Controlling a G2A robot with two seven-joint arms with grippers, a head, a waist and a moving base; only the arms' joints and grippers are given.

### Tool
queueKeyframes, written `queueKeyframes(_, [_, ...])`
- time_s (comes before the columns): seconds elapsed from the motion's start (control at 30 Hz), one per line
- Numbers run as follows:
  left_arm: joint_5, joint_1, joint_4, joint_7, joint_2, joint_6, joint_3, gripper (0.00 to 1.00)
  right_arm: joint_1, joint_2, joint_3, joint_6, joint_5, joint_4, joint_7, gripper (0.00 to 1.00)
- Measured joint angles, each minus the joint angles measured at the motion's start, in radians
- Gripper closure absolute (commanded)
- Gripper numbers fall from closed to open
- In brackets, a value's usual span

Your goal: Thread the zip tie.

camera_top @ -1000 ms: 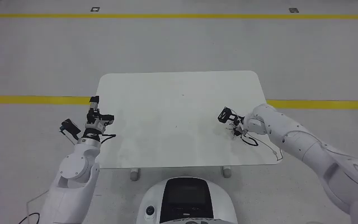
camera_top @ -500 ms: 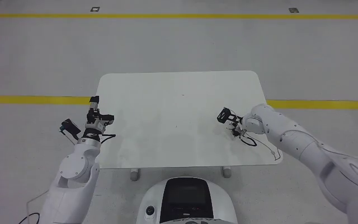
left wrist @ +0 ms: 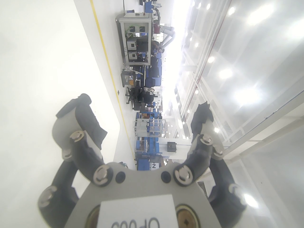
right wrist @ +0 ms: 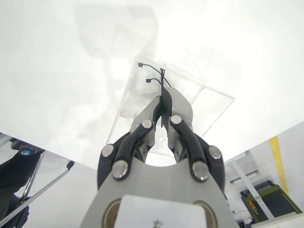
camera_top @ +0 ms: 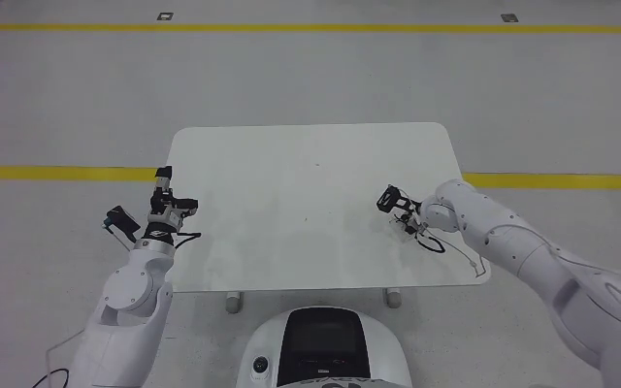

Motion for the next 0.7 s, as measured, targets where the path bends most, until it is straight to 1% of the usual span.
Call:
queueKeyframes(0.13, [0.000,0.000,0.000,0.000,0.000,0.000,0.000,0.00,0.003,0.008,0.000,0.000,-0.011,-0.014,-0.009,1.00])
queueKeyframes(0.33, [0.000,0.000,0.000,0.000,0.000,0.000,0.000,0.00,0.008,0.035,0.000,0.000,-0.023,-0.056,-0.036,1.00])
queueKeyframes(0.53, [0.000,0.000,0.000,0.000,0.000,0.000,0.000,0.00,0.011,0.077,0.000,0.000,-0.017,-0.119,-0.067,1.00])
queueKeyframes(0.7, [0.000,0.000,0.000,0.000,0.000,0.000,0.000,0.00,0.014,0.125,0.000,0.000,-0.001,-0.177,-0.114,1.00])
